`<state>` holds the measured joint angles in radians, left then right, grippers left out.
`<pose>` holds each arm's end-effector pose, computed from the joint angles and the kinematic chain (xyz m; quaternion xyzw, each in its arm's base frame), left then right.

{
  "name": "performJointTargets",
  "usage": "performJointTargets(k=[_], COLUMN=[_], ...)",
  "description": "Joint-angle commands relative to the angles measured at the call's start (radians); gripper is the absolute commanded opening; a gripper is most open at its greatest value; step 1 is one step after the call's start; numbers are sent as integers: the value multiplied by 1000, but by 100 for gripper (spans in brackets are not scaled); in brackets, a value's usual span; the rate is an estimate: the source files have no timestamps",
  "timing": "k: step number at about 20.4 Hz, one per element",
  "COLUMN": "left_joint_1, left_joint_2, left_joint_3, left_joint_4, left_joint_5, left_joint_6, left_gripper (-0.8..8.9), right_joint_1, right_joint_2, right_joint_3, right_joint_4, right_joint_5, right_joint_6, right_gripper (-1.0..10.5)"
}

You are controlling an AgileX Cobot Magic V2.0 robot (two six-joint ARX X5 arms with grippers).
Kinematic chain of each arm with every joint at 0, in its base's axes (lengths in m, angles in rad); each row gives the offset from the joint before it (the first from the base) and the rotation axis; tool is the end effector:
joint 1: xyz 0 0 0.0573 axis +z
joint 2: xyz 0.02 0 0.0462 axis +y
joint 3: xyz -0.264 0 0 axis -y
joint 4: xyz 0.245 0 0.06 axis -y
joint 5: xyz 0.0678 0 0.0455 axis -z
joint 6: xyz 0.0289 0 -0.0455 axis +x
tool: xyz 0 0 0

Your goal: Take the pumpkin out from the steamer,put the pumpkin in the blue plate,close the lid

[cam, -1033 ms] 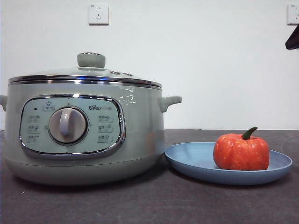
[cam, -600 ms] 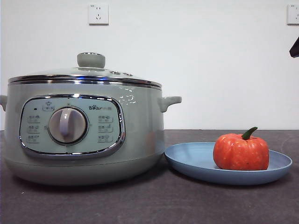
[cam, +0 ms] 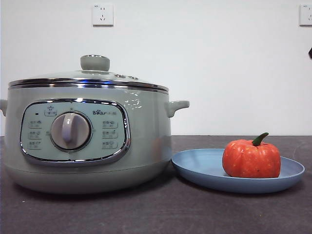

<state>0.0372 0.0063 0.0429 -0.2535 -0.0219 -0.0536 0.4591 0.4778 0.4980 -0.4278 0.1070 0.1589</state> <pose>0.0930 0.0041 0.1533 -0.0275 0.1074 0.0323 0.9933 0.1071 0.0495 0.2516 0.0202 0.2073 0.1556 0.9656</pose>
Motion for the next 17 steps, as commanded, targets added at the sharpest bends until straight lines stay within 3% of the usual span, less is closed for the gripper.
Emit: performJointTargets(k=[1,3,8,17], left_joint_1=[3,3,3,3], left_joint_2=[-1,-1,-1,-1], left_joint_3=[-16,-16,-16,-16], left_joint_4=[4,4,4,4], left_joint_5=[1,1,2,1], left_joint_6=[-2,-2,-2,-2], left_gripper=[-3,-3,-3,-3], right_joint_1=[-54,-144,-361,-441], right_joint_2=[-75,-164,-353,-477], right_joint_3=[-49,-119,-325,-468], right_joint_4=[38,102,220,236], right_joint_5=[-22,-113,-216,-211], right_joint_6=[-167,-225,-229,-228], right_gripper=[-11,-11,-11,-11])
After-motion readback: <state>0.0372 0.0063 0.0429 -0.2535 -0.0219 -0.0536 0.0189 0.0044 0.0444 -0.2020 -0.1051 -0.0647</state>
